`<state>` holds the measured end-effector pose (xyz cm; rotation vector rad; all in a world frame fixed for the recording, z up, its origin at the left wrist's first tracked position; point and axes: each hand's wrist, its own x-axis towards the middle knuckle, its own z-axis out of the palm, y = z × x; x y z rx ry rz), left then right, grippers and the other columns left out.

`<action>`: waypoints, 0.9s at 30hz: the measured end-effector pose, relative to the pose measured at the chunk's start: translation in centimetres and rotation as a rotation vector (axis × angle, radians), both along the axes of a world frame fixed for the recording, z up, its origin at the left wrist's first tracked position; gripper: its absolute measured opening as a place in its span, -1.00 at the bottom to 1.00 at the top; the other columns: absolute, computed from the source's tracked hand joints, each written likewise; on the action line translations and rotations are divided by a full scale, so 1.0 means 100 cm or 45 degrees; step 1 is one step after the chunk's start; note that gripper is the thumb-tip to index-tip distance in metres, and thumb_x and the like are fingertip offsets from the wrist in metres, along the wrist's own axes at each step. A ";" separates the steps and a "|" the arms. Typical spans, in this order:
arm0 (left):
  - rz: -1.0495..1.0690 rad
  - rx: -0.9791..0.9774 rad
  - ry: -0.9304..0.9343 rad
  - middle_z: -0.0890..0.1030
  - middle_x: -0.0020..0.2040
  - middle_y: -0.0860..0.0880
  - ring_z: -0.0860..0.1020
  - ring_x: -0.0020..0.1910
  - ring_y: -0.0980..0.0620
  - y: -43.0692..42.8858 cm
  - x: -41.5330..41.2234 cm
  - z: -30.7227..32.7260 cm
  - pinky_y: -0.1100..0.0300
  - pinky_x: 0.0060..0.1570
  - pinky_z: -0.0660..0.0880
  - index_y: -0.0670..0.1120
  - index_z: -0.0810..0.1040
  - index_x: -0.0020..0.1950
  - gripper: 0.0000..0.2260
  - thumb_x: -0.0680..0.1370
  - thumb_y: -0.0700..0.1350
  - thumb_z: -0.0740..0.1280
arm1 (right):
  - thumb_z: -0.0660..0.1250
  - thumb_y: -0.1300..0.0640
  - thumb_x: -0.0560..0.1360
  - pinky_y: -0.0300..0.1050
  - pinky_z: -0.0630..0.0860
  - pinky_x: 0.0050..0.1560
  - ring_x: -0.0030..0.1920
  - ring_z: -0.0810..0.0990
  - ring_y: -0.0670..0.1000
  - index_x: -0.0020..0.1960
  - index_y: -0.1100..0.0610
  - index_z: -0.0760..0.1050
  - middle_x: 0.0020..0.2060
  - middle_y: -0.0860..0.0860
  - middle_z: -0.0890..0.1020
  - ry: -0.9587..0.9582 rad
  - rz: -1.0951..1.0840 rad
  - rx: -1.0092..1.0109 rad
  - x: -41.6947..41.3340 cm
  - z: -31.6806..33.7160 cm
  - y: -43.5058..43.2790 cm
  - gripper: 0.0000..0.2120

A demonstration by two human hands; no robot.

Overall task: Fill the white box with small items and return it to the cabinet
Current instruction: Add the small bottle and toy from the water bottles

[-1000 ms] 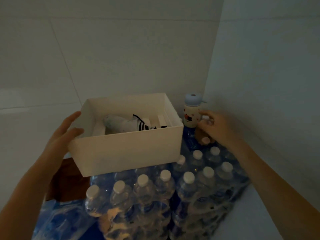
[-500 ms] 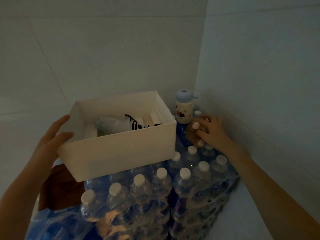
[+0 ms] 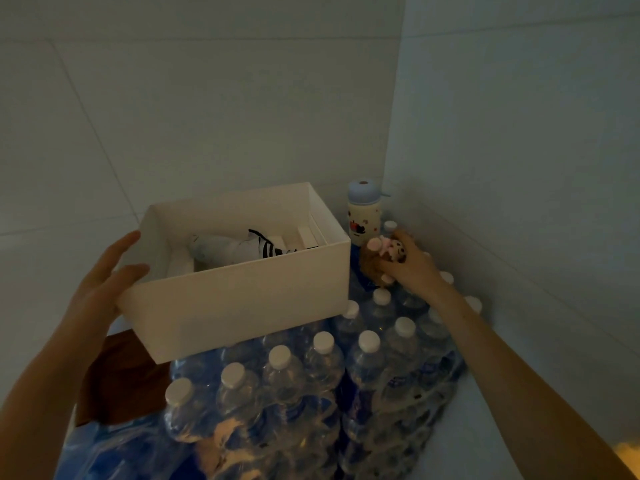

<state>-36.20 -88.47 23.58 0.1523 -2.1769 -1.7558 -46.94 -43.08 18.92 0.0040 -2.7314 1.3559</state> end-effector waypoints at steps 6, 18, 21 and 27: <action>0.011 -0.005 0.000 0.48 0.32 0.03 0.56 0.13 -0.08 -0.002 0.001 -0.002 -0.17 0.13 0.48 0.37 0.43 0.29 -0.47 0.31 0.17 0.38 | 0.49 -0.13 0.31 -0.06 0.52 0.10 0.14 0.55 -0.02 0.28 -0.20 0.33 0.11 -0.12 0.58 0.051 0.113 -0.113 0.007 0.002 -0.013 -0.40; 0.012 -0.011 0.030 0.52 0.25 0.05 0.54 0.13 -0.07 0.003 0.003 -0.001 -0.13 0.13 0.48 0.38 0.45 0.27 -0.54 0.38 0.10 0.35 | 0.41 0.03 0.47 -0.29 0.54 0.04 0.15 0.53 -0.21 0.27 -0.26 0.37 0.15 -0.25 0.51 0.497 0.213 -0.498 0.020 0.051 -0.015 -0.56; 0.036 -0.032 0.058 0.51 0.26 -0.05 0.56 0.06 -0.02 0.004 0.000 -0.003 -0.06 0.07 0.48 0.40 0.46 0.23 -0.60 0.52 -0.06 0.33 | 0.36 0.12 0.52 -0.36 0.51 0.07 0.20 0.46 -0.34 0.39 -0.14 0.35 0.26 -0.19 0.47 0.606 0.312 -0.462 0.020 0.082 -0.023 -0.52; 0.041 -0.067 0.062 0.47 0.31 0.06 0.52 0.14 0.19 0.009 0.002 0.001 0.10 0.06 0.48 0.43 0.45 0.21 -0.56 0.56 -0.13 0.32 | 0.47 0.14 0.41 -0.27 0.49 0.16 0.23 0.51 -0.14 0.36 -0.12 0.37 0.28 -0.08 0.51 0.707 0.460 -0.332 0.013 0.135 -0.073 -0.42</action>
